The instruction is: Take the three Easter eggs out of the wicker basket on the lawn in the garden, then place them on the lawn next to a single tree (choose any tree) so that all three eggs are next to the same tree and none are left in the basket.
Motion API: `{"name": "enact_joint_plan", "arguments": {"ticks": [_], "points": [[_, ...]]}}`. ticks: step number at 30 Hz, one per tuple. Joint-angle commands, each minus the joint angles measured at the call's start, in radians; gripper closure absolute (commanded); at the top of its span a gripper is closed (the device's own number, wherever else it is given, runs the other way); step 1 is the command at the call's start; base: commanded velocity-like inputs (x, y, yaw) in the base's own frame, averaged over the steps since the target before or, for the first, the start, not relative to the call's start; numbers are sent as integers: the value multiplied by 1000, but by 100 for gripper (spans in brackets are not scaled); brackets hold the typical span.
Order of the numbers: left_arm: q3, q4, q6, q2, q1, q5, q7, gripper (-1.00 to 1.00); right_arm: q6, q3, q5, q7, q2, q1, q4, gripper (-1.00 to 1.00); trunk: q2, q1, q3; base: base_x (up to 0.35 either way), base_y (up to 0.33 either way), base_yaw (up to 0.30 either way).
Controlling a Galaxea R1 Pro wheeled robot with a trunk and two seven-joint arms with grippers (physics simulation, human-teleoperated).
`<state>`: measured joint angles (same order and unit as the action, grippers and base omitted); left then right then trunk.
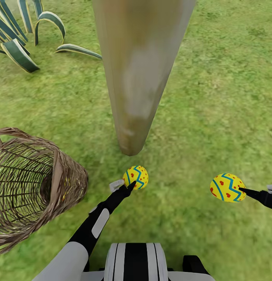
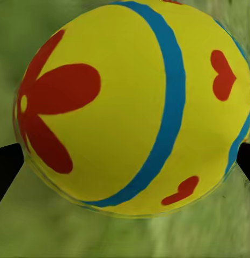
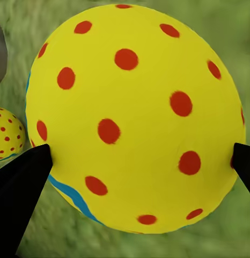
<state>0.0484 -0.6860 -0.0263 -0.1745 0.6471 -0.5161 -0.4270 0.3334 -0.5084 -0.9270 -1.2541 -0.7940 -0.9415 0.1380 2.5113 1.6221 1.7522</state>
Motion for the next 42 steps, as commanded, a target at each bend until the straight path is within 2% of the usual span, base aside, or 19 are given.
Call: {"name": "enact_joint_plan", "arguments": {"ticks": [1, 13, 26, 36, 42], "points": [[1, 0, -3, 0, 0, -9, -3, -100, 10, -9, -10, -2, -1, 0, 0, 100, 0, 0, 0, 0, 0, 0], [1, 0, -2, 0, 0, -8, -3, -100, 10, -9, -10, -2, -1, 0, 0, 100, 0, 0, 0, -5, 0, 0], [1, 0, -3, 0, 0, -9, -3, -100, 10, -9, -10, -2, -1, 0, 0, 100, 0, 0, 0, -270, 0, 0], [2, 0, -4, 0, 0, -9, -3, -100, 11, -9, -10, -2, -1, -1, 0, 100, -2, -5, -38, -2, 0, 1], [2, 0, -4, 0, 0, -9, -3, -100, 12, -9, -10, -2, -1, 0, 0, 100, -4, -7, -62, 0, 0, 254]]}}
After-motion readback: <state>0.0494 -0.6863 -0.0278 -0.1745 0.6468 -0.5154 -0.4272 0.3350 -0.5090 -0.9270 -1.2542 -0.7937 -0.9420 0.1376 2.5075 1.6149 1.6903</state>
